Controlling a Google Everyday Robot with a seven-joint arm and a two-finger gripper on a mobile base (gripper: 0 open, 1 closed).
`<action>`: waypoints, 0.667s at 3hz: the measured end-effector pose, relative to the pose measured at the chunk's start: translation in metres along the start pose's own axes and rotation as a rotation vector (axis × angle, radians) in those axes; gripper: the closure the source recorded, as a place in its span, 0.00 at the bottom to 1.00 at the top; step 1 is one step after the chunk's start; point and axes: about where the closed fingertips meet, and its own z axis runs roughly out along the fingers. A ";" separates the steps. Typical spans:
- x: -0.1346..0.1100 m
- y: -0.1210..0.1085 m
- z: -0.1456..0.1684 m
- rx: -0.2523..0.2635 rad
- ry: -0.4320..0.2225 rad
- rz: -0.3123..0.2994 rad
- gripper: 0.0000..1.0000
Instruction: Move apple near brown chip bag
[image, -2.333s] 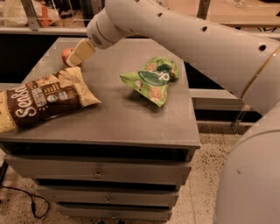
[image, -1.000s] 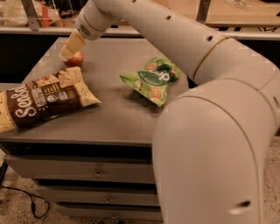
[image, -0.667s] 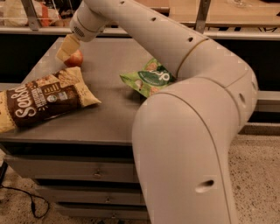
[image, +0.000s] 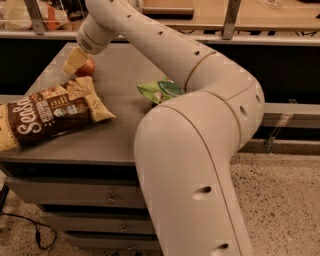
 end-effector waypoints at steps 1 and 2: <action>0.003 -0.007 0.018 0.018 -0.013 0.003 0.00; 0.011 -0.008 0.032 0.010 -0.003 0.002 0.18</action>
Offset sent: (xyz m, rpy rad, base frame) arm 0.0296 0.0059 -0.0388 -0.0060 0.0000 -0.0066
